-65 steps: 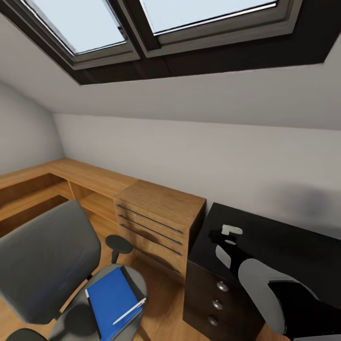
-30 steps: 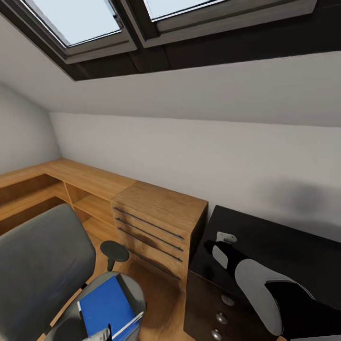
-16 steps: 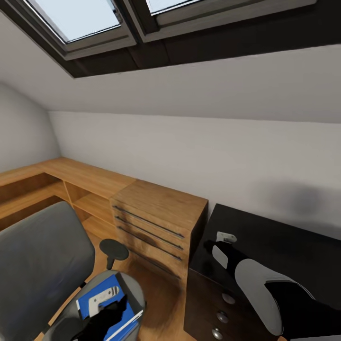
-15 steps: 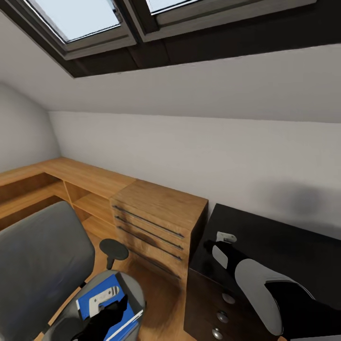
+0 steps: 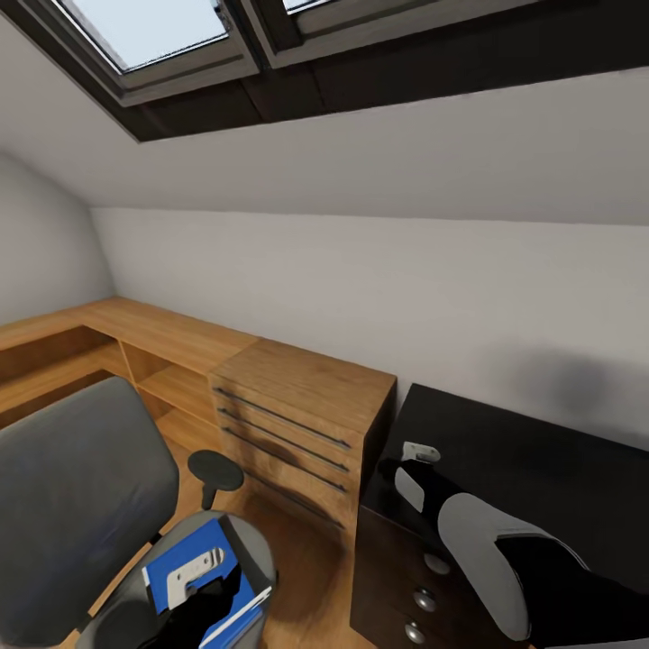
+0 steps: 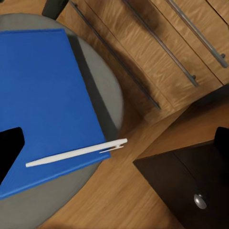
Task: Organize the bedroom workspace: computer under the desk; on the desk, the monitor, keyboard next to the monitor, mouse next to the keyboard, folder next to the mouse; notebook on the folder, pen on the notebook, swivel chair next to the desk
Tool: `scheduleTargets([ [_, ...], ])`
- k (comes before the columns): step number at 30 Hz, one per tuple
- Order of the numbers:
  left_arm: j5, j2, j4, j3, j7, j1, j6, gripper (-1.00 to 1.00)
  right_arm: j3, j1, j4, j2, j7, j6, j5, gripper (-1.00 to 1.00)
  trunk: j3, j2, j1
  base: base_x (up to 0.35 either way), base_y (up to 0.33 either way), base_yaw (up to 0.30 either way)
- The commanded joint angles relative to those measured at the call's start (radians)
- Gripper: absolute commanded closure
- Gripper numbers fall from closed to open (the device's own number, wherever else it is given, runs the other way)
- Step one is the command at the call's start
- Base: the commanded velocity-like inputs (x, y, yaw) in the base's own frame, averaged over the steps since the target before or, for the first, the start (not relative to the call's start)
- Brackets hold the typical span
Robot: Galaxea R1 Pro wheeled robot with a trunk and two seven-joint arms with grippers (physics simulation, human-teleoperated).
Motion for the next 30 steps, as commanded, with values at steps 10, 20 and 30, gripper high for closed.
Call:
scheduleTargets([
  [10, 0.011, 0.002, -0.004, 0.0, 0.008, 0.001, 0.001, -1.0, 0.001, 0.0, -0.002, 0.001, -0.009, 0.006, -0.005, 1.0, -0.032, -0.071, 0.039, 0.0, 0.0, 0.0],
  [20, 0.012, 0.003, -0.004, 0.0, 0.006, 0.0, 0.001, -1.0, 0.001, 0.0, -0.002, 0.0, -0.01, 0.005, -0.001, 1.0, -0.057, -0.127, 0.069, 0.0, 0.0, 0.0],
  [30, 0.012, 0.009, -0.005, -0.001, -0.001, 0.001, 0.001, -1.0, 0.001, 0.0, -0.002, 0.0, -0.011, 0.004, -0.001, -1.0, -0.057, -0.127, 0.069, 0.0, 0.0, 0.0],
])
